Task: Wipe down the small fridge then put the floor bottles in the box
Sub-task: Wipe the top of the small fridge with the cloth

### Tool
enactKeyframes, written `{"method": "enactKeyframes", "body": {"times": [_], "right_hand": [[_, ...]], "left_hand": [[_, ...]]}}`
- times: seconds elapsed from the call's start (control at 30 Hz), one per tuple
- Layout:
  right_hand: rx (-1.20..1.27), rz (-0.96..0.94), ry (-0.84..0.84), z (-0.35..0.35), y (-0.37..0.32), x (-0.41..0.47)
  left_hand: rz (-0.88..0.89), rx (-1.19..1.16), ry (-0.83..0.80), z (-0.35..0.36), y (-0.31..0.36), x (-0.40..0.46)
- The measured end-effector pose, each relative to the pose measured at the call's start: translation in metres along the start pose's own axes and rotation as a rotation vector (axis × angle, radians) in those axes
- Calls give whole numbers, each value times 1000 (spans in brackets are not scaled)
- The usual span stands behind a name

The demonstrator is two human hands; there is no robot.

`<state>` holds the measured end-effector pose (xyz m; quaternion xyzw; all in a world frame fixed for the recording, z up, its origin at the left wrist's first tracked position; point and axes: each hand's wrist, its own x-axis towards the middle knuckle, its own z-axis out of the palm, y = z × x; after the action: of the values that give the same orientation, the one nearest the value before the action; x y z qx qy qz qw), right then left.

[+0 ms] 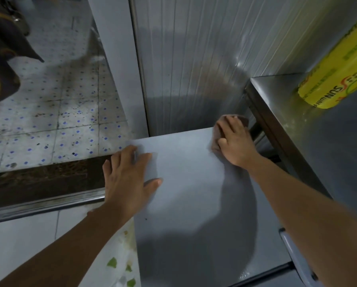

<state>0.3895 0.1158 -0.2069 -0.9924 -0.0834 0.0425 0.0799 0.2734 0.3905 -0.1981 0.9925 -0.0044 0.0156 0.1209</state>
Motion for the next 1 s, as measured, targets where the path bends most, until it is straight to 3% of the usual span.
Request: {"method": "enactKeyframes", "body": {"times": [0.1,0.3,0.4,0.53,0.67,0.87,1.0], "right_hand": [[-7,-7,6,4,-30,-1],[84,-325,-26,28,-146,-24],[33,-396,-69,22,-126,-25],[-24,-101,-25,10,-65,-30],[30,46,-36,6,-75,-21],[160,-287,-70,34,-189,-27],[67,-447,-66,23,-172,-22]], "left_hand": [[-15,-69,13,2,-6,-11],[-19,-112,-5,-2,-6,-11],[-29,-137,-18,-7,-9,-21],[-27,-140,-6,-11,-16,-33],[-31,-144,-24,-12,-16,-32],[-99,-223,-51,-9,-20,-47],[-145,-282,-83,-8,-30,-67]]}}
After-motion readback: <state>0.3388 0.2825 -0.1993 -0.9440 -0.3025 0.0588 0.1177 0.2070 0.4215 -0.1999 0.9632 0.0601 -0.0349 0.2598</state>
